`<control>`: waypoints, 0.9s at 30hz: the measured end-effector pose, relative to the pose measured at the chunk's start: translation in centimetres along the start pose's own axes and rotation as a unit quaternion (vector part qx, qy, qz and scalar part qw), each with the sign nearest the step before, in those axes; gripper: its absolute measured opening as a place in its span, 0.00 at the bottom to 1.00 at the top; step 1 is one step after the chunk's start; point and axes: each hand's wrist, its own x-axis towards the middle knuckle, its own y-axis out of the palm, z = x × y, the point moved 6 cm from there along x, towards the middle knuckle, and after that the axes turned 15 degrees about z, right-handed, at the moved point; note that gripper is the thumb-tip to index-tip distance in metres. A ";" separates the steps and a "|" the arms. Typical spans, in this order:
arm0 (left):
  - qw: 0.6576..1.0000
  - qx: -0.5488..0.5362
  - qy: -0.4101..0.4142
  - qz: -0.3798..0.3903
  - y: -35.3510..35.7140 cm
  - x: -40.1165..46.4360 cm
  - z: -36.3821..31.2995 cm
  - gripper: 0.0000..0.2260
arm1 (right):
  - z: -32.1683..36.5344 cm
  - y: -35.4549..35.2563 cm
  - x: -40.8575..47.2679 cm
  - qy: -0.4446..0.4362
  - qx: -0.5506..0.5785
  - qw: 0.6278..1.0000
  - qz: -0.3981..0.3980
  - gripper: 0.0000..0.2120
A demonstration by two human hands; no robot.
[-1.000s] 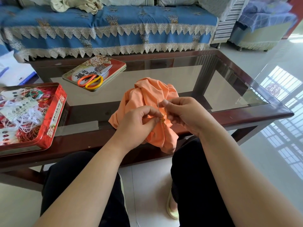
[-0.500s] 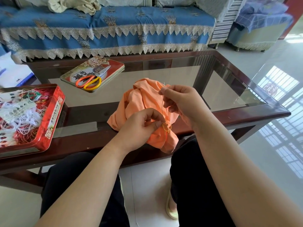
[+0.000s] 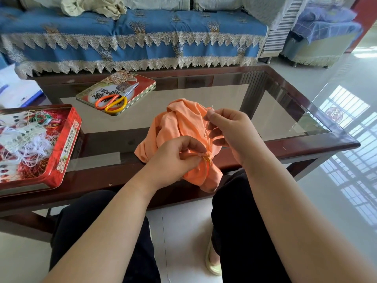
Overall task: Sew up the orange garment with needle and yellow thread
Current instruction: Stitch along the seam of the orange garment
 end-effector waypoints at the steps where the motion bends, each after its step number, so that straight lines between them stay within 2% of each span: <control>1: 1.000 -0.007 0.001 0.002 0.0 0.0 0.0 0.06 | -0.4 0.0 -0.1 0.002 0.013 1.000 -0.004 0.10; 5: 1.000 0.002 0.005 0.000 0.1 -0.2 0.1 0.08 | -1.0 0.0 -0.4 -0.005 0.047 0.999 -0.012 0.10; 11: 1.000 0.017 0.006 -0.018 0.1 -0.1 -0.1 0.06 | -0.2 0.2 -0.6 -0.046 0.082 0.995 -0.022 0.10; 17: 0.999 0.024 0.004 -0.035 -0.1 -0.1 -0.2 0.02 | -0.1 -0.1 -0.8 -0.068 0.095 0.992 -0.042 0.10; 23: 0.998 -0.002 0.021 -0.066 -0.4 -0.3 -0.5 0.04 | 0.0 -0.7 -0.7 -0.073 0.106 0.990 -0.065 0.10; 27: 0.998 -0.010 0.026 -0.058 -0.5 -0.4 -0.7 0.04 | 0.3 -1.0 -0.7 -0.077 0.104 0.989 -0.076 0.09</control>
